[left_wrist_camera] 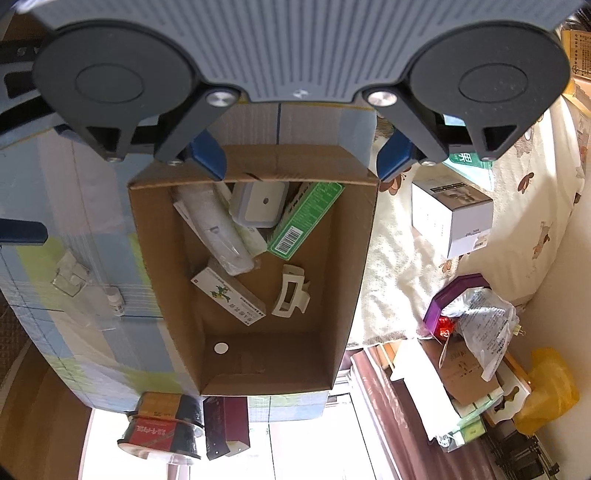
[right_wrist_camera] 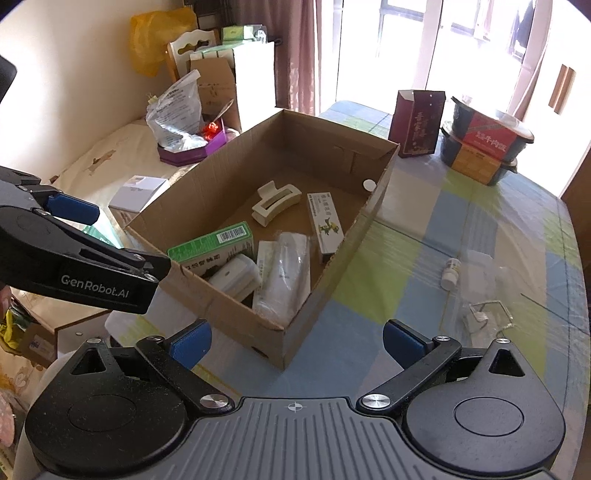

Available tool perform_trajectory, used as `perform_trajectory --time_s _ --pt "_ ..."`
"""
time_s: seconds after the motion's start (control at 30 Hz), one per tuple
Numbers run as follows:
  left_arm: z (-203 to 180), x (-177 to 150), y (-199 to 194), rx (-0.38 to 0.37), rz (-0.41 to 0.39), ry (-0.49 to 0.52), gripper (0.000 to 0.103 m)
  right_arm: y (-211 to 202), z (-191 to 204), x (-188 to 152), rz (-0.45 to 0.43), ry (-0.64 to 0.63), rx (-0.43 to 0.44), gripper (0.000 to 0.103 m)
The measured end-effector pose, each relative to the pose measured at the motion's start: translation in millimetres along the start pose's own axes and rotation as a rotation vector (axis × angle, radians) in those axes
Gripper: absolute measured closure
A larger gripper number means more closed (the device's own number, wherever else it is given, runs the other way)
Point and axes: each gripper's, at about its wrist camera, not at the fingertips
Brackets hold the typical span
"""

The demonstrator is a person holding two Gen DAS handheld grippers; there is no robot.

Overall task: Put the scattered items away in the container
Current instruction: 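Withdraw both tools from the box back toward the pill bottle and wire rack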

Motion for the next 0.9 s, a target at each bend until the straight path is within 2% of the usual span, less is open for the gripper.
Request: perform_trajectory --time_s 0.9 --pt "-42 -37 -48 -0.080 -0.030 -0.015 0.015 -59 -21 -40 -0.036 0.053 -0.006 0.000"
Point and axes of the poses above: each gripper's, at about its wrist camera, not at the fingertips, and y roughly the way its jaws point, z to its left, x to its top, and after that the axes turned 5 degrees about -y, right-handed
